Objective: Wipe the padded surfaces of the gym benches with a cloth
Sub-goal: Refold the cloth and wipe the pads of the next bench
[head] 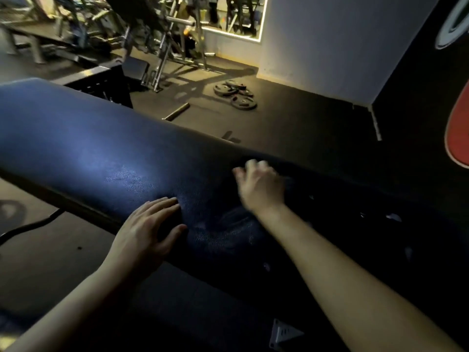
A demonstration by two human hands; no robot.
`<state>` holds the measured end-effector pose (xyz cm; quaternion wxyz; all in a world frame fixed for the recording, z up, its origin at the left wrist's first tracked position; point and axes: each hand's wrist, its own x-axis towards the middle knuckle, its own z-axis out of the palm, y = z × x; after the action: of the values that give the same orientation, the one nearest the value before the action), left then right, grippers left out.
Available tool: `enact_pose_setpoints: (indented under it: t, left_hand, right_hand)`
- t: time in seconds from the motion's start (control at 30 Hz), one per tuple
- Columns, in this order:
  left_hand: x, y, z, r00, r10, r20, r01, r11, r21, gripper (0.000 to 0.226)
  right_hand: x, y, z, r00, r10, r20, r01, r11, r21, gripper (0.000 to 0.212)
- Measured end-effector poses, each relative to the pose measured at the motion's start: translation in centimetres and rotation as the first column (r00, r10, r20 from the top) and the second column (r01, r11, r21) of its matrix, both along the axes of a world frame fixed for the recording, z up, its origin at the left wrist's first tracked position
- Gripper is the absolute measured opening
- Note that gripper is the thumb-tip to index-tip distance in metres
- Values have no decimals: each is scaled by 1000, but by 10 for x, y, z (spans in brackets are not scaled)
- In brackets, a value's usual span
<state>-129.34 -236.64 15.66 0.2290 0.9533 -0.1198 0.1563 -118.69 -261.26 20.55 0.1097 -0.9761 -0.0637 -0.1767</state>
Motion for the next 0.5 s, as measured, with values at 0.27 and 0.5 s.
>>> enact_pose_setpoints:
  t: [0.27,0.5]
  left_hand:
    - [-3,-3,-4,998,31,-50,-32,999,-29,67]
    - [-3,-8,2,996,57,-66,-58,998,-12,71]
  right_hand:
    - [16,-60,-4,967,253,8,-247,949,-194,22]
    - [0,-1,2,956,286,-66,-285,958,29,23]
